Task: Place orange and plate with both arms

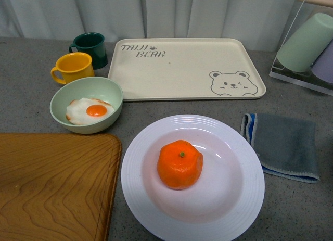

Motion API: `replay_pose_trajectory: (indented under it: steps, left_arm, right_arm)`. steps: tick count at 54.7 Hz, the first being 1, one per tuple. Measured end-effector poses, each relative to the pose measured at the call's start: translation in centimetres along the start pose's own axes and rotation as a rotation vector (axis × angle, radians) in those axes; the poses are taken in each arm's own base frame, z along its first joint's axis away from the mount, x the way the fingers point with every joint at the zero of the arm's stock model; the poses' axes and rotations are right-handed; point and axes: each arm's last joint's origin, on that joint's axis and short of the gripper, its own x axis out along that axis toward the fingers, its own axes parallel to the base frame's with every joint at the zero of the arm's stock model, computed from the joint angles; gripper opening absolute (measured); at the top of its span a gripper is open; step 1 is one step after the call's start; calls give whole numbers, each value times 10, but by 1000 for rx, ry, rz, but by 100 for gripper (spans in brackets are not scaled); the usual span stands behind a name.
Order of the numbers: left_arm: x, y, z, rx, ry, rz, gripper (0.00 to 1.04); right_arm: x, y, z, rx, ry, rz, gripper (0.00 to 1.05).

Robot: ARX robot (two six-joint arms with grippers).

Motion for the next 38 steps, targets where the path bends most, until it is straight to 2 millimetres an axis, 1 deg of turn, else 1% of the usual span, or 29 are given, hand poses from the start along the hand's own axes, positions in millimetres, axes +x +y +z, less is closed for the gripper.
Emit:
replay_pose_trajectory:
  steps: [5, 14, 17, 21, 38]
  left_arm:
    - [-6, 5, 9, -1, -26, 0, 4]
    - [-17, 10, 15, 1, -6, 2, 4]
    - [-21, 14, 17, 1, -12, -24, 4]
    - [-26, 21, 21, 0, -28, 7, 4]
    - [-39, 22, 26, 0, -44, 4, 4]
  right_arm:
    - [0, 0, 0, 0, 0, 0, 95]
    - [0, 0, 0, 0, 0, 0, 95]
    - [0, 0, 0, 0, 0, 0, 95]
    - [0, 0, 0, 0, 0, 0, 95]
    - [0, 0, 0, 0, 0, 0, 95]
